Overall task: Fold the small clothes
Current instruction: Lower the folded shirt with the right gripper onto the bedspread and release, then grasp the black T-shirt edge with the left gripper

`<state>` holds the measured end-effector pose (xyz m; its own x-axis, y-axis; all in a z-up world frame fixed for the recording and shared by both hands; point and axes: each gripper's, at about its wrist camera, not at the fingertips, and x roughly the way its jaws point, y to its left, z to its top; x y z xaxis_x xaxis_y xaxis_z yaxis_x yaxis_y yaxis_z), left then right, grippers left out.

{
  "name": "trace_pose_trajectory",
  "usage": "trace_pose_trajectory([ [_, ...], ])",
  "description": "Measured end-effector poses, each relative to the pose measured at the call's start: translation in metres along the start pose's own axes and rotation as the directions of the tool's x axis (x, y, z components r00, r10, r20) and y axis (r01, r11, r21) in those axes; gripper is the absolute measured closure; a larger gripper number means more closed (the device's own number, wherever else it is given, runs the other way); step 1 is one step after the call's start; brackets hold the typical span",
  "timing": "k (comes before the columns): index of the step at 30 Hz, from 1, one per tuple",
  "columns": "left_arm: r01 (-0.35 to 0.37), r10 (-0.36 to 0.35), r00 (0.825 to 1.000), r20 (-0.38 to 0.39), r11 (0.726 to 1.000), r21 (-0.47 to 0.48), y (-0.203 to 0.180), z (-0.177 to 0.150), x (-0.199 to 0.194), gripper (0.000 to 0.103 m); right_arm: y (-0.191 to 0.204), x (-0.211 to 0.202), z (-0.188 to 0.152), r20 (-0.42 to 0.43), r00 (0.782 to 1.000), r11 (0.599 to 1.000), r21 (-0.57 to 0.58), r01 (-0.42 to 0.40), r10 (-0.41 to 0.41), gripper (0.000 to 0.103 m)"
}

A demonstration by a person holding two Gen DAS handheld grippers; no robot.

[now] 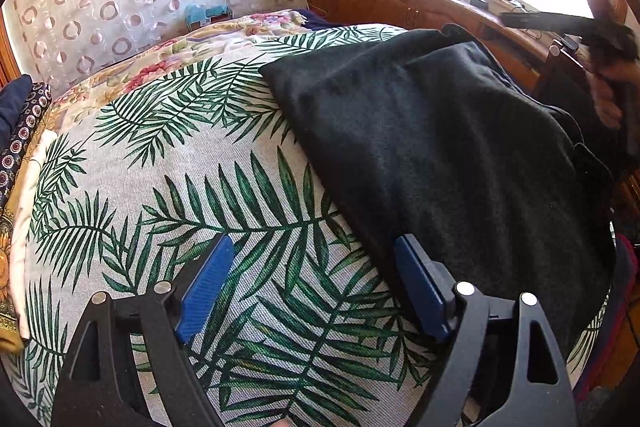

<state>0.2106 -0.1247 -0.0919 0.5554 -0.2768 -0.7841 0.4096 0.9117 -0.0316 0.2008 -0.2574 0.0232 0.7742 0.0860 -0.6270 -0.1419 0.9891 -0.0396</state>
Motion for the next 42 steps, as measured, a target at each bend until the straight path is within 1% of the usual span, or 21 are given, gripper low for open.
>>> trace_pose_trajectory([
  [1,0.0,0.0,1.0,0.0,1.0,0.0,-0.001,-0.001,0.0,0.019,0.005,-0.012,-0.006,0.01,1.0,1.0,-0.008,-0.004,0.004,0.068],
  [2,0.0,0.0,1.0,0.0,1.0,0.0,-0.001,-0.001,0.0,0.019,0.007,-0.023,-0.012,0.016,1.0,1.0,-0.018,-0.012,0.012,0.06],
  [4,-0.001,0.001,1.0,0.0,1.0,0.0,-0.001,-0.001,0.0,0.019,0.012,-0.037,-0.028,0.024,0.999,0.998,-0.039,-0.044,0.045,0.056],
  [6,0.0,0.0,1.0,0.0,1.0,-0.001,-0.001,-0.001,0.0,0.019,0.021,-0.055,-0.046,0.016,0.997,0.996,-0.048,-0.078,0.079,0.056],
  [8,-0.001,0.001,1.0,0.0,1.0,0.0,-0.002,-0.001,0.0,0.019,0.026,-0.064,-0.062,0.004,0.993,0.992,-0.042,-0.122,0.122,0.056],
  [13,0.003,-0.003,1.0,-0.003,1.0,-0.014,0.0,-0.006,-0.005,0.019,0.042,-0.07,-0.099,-0.044,0.984,0.983,-0.059,-0.175,0.173,0.056],
  [14,0.016,-0.016,1.0,-0.005,1.0,-0.021,0.0,-0.009,-0.009,0.019,0.045,-0.07,-0.105,-0.055,0.983,0.981,-0.067,-0.18,0.176,0.056],
  [15,0.029,-0.029,1.0,0.004,0.999,-0.03,-0.001,-0.012,-0.014,0.019,0.046,-0.071,-0.11,-0.063,0.981,0.98,-0.073,-0.185,0.181,0.056],
  [17,0.058,-0.056,0.997,0.05,0.997,-0.042,-0.004,-0.019,-0.031,0.019,0.048,-0.071,-0.118,-0.077,0.98,0.978,-0.084,-0.19,0.184,0.056],
  [20,0.06,-0.056,0.994,0.096,0.997,-0.041,-0.014,-0.026,-0.057,0.019,0.042,-0.072,-0.127,-0.095,0.982,0.98,-0.099,-0.174,0.165,0.056],
  [21,0.064,-0.06,0.993,0.102,0.997,-0.04,-0.018,-0.028,-0.064,0.019,0.041,-0.074,-0.129,-0.097,0.982,0.98,-0.101,-0.17,0.161,0.06],
  [22,0.068,-0.063,0.992,0.107,0.997,-0.038,-0.021,-0.029,-0.07,0.019,0.039,-0.078,-0.132,-0.093,0.983,0.98,-0.105,-0.17,0.16,0.087],
  [23,0.071,-0.067,0.991,0.115,0.997,-0.036,-0.024,-0.031,-0.075,0.019,0.036,-0.086,-0.135,-0.09,0.982,0.978,-0.111,-0.174,0.165,0.096],
  [26,0.087,-0.084,0.988,0.127,0.996,-0.022,-0.035,-0.037,-0.089,0.019,0.029,-0.107,-0.141,-0.031,0.988,0.981,-0.118,-0.155,0.153,0.097],
  [29,0.087,-0.087,0.988,0.126,0.996,0.004,-0.048,-0.04,-0.093,0.019,0.015,-0.128,-0.157,0.013,0.992,0.99,-0.062,-0.128,0.129,0.097],
  [31,0.08,-0.082,0.989,0.124,0.997,0.02,-0.055,-0.043,-0.092,0.019,0.005,-0.137,-0.173,0.03,0.994,0.994,-0.028,-0.109,0.11,0.097],
  [34,0.088,-0.089,0.99,0.109,0.996,0.018,-0.059,-0.047,-0.085,0.019,-0.004,-0.136,-0.183,0.031,0.994,0.995,0.018,-0.103,0.102,0.097],
  [37,0.087,-0.088,0.992,0.085,0.996,0.02,-0.065,-0.052,-0.078,0.019,-0.005,-0.13,-0.189,0.02,0.994,0.993,0.033,-0.109,0.109,0.097],
  [38,0.086,-0.087,0.993,0.081,0.996,0.021,-0.066,-0.053,-0.076,0.019,-0.006,-0.129,-0.19,0.022,0.995,0.995,0.032,-0.098,0.098,0.097],
  [40,0.088,-0.09,0.993,0.073,0.996,0.024,-0.067,-0.055,-0.073,0.019,0.007,-0.124,-0.19,0.032,0.998,0.998,0.018,-0.054,0.054,0.098],
  [42,0.087,-0.088,0.993,0.073,0.996,0.027,-0.068,-0.057,-0.073,0.019,0.007,-0.123,-0.192,0.025,0.999,0.999,0.019,-0.039,0.039,0.098],
])
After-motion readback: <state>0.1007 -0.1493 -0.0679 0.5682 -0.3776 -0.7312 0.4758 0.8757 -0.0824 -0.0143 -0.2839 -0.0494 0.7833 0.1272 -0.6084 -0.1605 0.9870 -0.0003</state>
